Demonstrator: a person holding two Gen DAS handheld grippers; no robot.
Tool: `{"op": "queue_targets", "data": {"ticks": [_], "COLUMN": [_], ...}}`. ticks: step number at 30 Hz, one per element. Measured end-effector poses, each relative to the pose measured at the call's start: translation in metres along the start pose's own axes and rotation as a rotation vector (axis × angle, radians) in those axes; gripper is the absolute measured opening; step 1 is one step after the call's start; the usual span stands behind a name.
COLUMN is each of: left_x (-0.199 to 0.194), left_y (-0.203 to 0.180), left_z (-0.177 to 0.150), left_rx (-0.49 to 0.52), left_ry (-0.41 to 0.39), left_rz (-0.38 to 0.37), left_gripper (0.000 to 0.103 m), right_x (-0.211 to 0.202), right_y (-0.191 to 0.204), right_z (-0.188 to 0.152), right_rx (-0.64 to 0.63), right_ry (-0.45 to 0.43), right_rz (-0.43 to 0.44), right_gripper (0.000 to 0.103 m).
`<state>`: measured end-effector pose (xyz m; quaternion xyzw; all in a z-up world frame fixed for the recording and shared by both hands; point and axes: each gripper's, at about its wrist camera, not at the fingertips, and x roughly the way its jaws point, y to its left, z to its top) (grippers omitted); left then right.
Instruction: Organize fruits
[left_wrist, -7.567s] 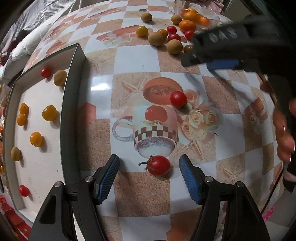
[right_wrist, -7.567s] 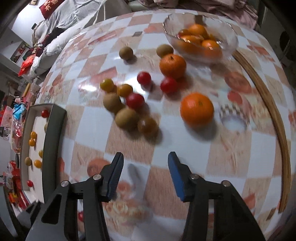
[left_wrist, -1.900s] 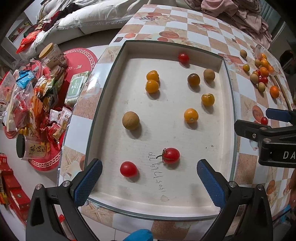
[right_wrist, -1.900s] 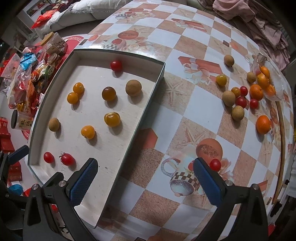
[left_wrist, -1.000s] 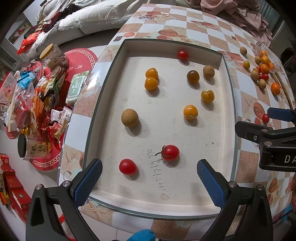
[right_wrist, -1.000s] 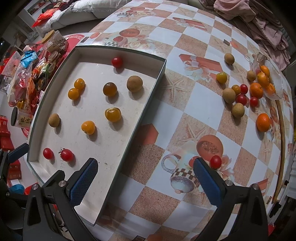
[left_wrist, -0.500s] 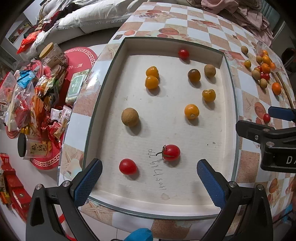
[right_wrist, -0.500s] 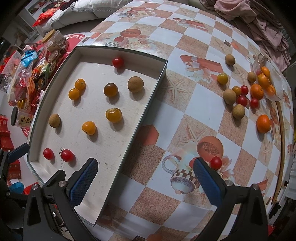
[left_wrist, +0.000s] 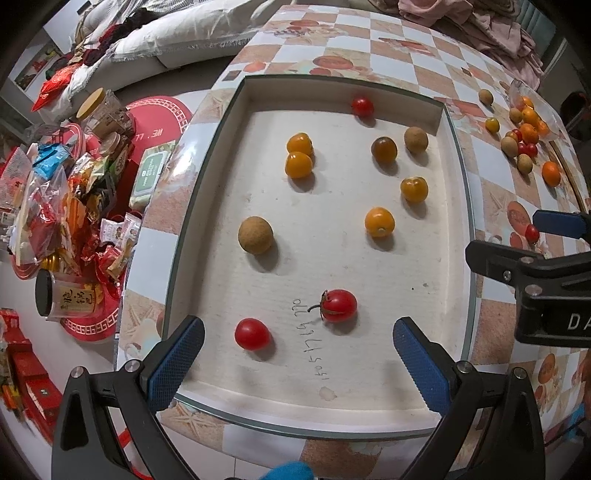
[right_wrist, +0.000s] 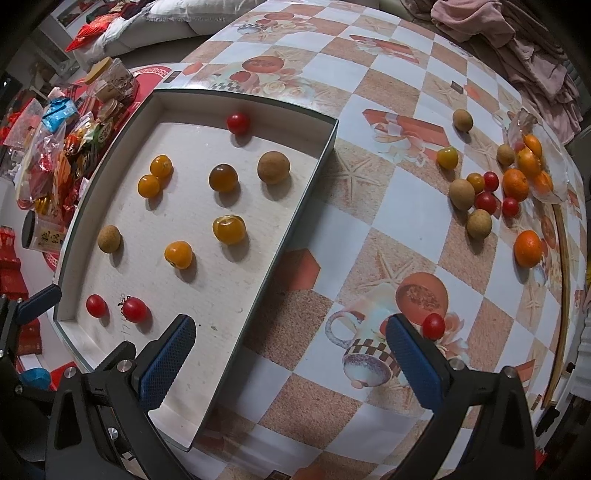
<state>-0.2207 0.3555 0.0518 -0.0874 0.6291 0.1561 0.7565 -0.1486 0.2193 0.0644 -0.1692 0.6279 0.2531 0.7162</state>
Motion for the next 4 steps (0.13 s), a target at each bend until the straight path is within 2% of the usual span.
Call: {"op": "queue_targets", "data": {"ticks": [4], "left_x": [-0.0046], "left_y": [-0.0021], "left_z": [0.0010], "left_rx": [0.015], "left_ry": [-0.029], "left_rz": [0.008], "left_gripper": [0.103], "right_x": [0.0016], "right_y": [0.0010], "right_z": [-0.0005], "right_rx": [-0.001], "right_ry": [0.002], "right_rz": [0.001], "right_gripper": [0.103]}}
